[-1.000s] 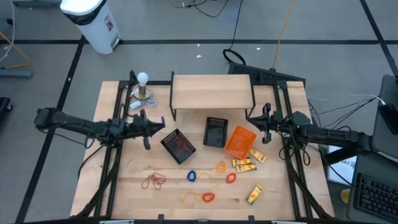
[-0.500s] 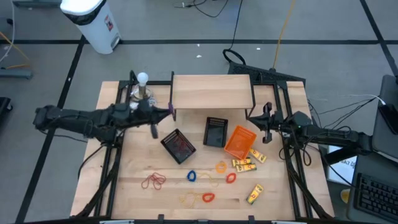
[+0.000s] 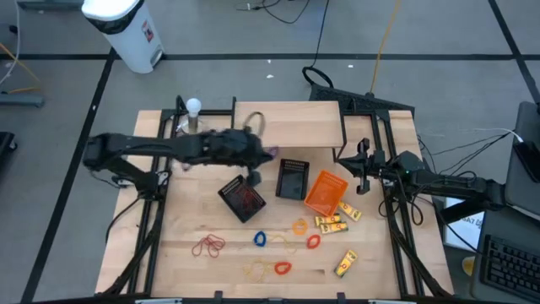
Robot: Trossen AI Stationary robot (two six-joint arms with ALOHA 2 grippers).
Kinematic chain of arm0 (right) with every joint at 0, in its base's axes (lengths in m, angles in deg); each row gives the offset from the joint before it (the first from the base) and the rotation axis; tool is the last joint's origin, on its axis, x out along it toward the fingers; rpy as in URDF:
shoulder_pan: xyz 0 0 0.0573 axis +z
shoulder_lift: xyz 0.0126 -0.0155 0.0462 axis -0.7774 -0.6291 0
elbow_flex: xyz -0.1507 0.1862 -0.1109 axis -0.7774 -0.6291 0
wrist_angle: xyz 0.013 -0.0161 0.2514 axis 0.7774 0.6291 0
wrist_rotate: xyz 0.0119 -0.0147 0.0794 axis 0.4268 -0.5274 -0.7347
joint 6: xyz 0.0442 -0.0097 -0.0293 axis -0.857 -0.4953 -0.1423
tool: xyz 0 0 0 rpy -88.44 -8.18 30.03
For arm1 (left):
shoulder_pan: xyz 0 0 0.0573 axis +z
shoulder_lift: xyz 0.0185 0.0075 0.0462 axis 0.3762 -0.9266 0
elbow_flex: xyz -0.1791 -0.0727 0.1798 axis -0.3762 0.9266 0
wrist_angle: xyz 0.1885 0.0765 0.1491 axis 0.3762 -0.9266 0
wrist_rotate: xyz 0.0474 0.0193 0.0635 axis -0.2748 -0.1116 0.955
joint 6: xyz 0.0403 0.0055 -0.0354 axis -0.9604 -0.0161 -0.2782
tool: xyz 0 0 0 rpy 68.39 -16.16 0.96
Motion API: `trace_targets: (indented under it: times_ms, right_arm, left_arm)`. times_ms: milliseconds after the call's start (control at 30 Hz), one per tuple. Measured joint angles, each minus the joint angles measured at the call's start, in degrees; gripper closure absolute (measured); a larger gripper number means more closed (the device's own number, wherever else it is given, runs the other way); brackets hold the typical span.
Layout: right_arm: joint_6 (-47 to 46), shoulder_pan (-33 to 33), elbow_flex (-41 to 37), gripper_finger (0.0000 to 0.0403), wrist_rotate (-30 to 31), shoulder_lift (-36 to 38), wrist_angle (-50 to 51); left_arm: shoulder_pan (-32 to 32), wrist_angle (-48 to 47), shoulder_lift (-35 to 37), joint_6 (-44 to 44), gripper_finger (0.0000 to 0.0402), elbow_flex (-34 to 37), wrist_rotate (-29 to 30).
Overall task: Pick & Place Office Desk Supplies
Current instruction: Put the purple spring keychain into the right black bin
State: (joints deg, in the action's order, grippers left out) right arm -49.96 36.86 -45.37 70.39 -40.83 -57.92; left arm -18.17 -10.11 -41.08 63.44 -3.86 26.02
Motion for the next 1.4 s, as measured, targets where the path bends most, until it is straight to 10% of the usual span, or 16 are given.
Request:
trace_targets:
  times_ms: [767,1400]
  right_arm:
    - [0.00,0.00,0.00,0.0399,0.00,0.02,0.20]
    - [0.00,-0.01,0.02,0.0399,0.00,0.01,0.22]
  left_arm:
    - [-1.09,0.27,-29.84,0.57,0.0398,-11.86,-5.71]
    - [-1.05,-1.55,-32.20,0.79,0.0395,-13.57,-5.73]
